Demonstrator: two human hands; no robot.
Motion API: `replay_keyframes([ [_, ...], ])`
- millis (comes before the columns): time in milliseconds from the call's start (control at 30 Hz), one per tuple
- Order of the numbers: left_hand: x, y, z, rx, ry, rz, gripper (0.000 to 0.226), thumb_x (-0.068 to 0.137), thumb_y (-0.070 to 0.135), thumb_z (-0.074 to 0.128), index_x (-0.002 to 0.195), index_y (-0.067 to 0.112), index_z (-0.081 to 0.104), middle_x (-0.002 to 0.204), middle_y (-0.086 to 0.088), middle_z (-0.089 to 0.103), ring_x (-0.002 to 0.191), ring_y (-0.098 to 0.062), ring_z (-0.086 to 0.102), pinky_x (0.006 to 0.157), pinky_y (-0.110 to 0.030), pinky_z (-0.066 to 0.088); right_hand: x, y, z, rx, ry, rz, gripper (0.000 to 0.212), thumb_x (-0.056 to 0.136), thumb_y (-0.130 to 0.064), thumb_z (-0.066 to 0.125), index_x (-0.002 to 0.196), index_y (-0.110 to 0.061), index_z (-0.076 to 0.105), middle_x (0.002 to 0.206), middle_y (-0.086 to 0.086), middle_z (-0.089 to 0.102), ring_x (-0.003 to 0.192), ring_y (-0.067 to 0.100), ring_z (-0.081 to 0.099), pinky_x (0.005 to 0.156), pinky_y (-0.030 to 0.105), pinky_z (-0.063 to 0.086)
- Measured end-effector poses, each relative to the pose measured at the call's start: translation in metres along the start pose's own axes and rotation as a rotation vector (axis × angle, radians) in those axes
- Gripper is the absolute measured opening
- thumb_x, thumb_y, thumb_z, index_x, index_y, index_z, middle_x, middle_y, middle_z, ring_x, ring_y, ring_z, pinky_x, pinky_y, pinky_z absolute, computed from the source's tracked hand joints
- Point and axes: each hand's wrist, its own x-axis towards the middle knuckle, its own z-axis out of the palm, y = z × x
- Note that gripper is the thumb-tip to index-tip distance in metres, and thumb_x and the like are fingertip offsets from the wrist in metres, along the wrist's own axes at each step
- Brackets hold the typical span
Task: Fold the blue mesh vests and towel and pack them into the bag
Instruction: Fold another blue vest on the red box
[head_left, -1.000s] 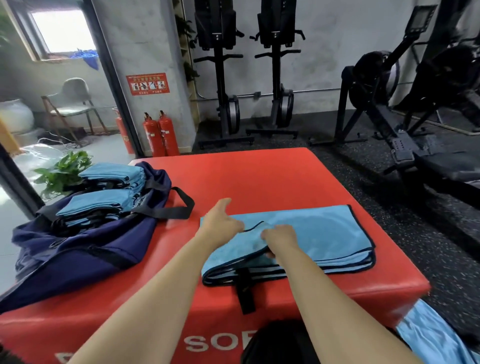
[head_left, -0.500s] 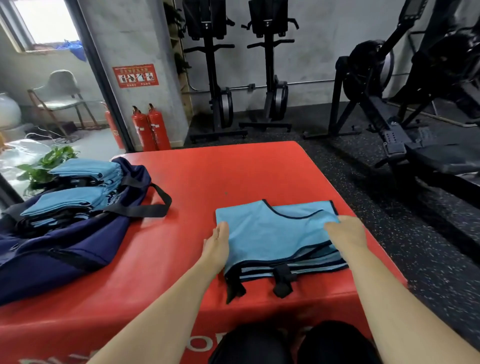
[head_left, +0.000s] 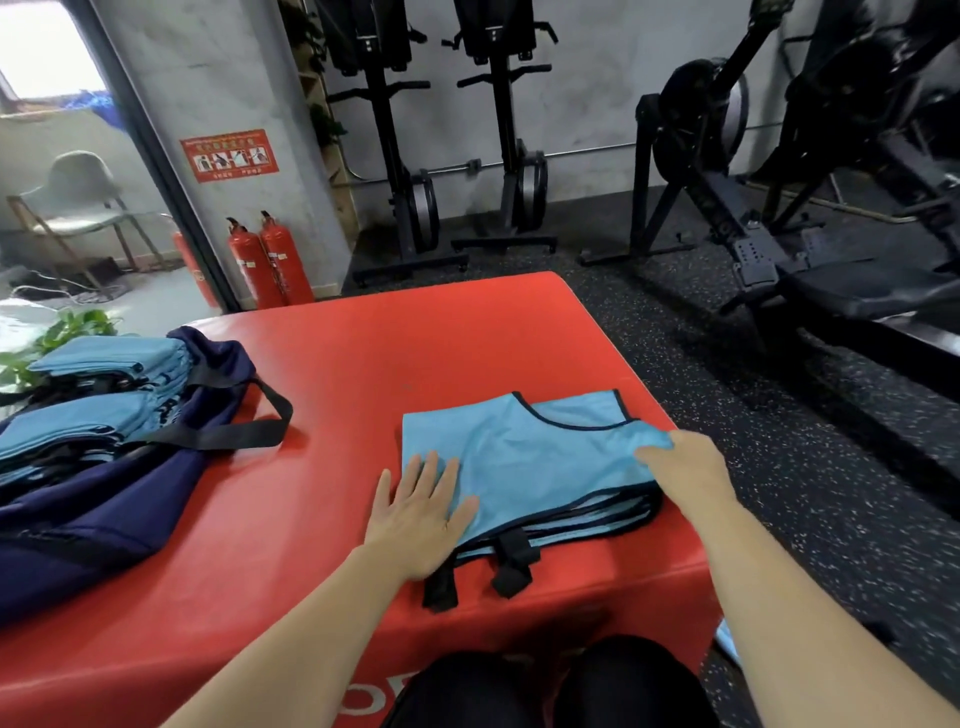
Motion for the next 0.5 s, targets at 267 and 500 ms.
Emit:
replay_keyframes([
  [267,0.0,-0.012,-0.007,0.078,-0.08,0.082,0.119,0.046,0.088,-0.027,0.152,0.033,-0.019,0.161,0.005,-0.024,0.148,-0.015,-0.023,0.117,-0.054,-0.015,-0.005,0.01,-0.013,-0.058,-0.006,-0.029,0.034,0.078,-0.016,0.063,0.056,-0.014,0.038,0.056,0.001,0.04,0.056,0.024,0.037,0.054,0.033,0.028],
  [500,-0.003,-0.021,-0.011,0.115,-0.121,0.104,0.121,0.041,0.089,-0.031,0.149,0.036,-0.025,0.161,0.003,-0.025,0.148,-0.016,-0.023,0.115,-0.056,-0.015,-0.015,0.012,-0.018,-0.265,-0.044,-0.141,0.024,0.082,-0.034,0.064,0.08,-0.011,0.06,0.078,0.003,0.062,0.076,0.026,0.06,0.067,0.035,0.046],
])
